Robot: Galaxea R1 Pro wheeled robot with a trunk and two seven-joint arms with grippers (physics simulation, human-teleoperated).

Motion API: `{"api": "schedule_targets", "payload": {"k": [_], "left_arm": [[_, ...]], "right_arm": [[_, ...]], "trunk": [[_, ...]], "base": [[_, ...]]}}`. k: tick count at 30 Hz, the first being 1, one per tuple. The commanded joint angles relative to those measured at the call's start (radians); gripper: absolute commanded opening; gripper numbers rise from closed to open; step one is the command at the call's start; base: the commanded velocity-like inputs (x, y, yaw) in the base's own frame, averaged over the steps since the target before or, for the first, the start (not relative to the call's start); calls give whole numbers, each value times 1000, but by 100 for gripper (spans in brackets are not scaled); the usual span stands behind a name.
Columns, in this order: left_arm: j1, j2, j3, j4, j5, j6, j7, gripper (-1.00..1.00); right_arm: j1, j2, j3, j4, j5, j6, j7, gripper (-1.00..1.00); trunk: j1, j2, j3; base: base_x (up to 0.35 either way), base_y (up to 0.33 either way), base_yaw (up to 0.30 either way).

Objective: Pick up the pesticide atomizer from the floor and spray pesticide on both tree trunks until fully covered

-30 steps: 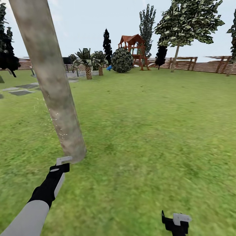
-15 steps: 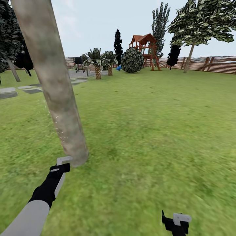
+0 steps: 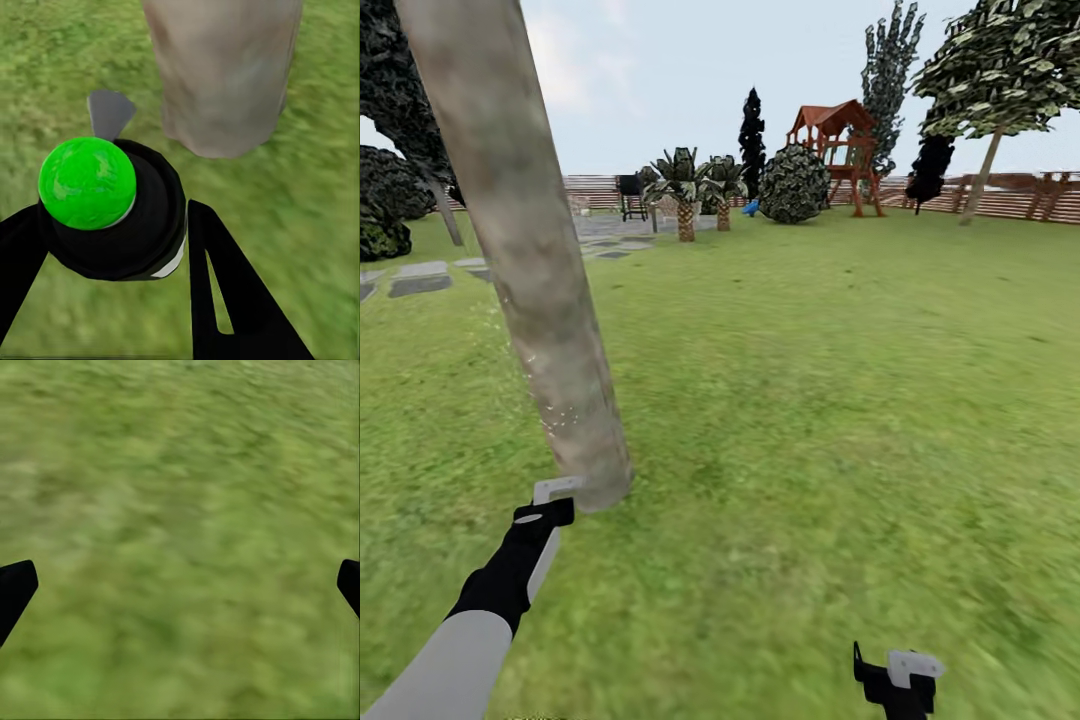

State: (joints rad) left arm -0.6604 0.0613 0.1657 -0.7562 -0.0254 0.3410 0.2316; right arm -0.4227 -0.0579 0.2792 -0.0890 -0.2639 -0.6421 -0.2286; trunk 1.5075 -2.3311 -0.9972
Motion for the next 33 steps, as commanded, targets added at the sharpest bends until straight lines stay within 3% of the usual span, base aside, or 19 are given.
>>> {"api": "schedule_targets", "payload": {"k": [1,14,33], "left_arm": [[0,-1,0,0,-1,1,0,-100],[-1,0,0,1,2,12,-2,-100],[0,-4,0,1,2,9,-2,-100]], "right_arm": [[0,0,0,0,0,0,0,100],[0,0,0,0,0,0,0,100],[0,0,0,0,0,0,0,100]], "trunk": [[0,0,0],[0,0,0],[0,0,0]], "base": [[86,-268,212],[135,-268,26],[148,-268,266]]}}
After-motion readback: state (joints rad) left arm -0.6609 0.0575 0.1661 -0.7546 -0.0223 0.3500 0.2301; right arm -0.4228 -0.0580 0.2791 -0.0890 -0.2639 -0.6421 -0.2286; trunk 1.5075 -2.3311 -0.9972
